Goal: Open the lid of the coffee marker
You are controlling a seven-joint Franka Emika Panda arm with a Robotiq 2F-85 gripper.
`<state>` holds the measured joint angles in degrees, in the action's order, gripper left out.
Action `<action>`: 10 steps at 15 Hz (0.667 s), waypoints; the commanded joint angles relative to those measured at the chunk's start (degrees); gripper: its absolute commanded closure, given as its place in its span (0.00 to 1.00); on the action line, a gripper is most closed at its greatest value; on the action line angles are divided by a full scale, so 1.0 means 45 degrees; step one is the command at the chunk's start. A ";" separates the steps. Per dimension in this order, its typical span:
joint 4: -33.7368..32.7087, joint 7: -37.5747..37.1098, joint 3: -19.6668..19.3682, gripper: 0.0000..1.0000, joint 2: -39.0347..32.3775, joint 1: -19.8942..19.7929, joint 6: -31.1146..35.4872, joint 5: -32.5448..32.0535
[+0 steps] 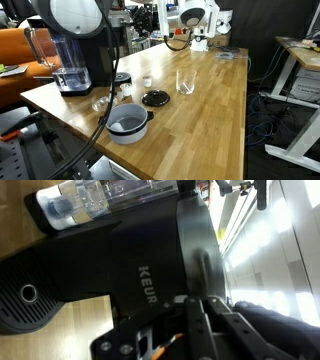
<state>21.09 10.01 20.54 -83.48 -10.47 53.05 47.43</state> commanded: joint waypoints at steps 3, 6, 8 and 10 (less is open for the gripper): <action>-0.0033 -0.0281 0.0022 1.00 0.0309 0.0008 -0.0292 0.0159; -0.0051 -0.0306 0.0033 1.00 0.0320 -0.0012 -0.0346 0.0168; -0.0060 -0.0252 0.0024 1.00 0.0412 0.0045 -0.0397 0.0127; -0.0108 -0.0174 0.0012 1.00 0.0579 0.0191 -0.0512 0.0057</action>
<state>20.59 10.01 20.54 -82.54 -10.15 52.72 47.54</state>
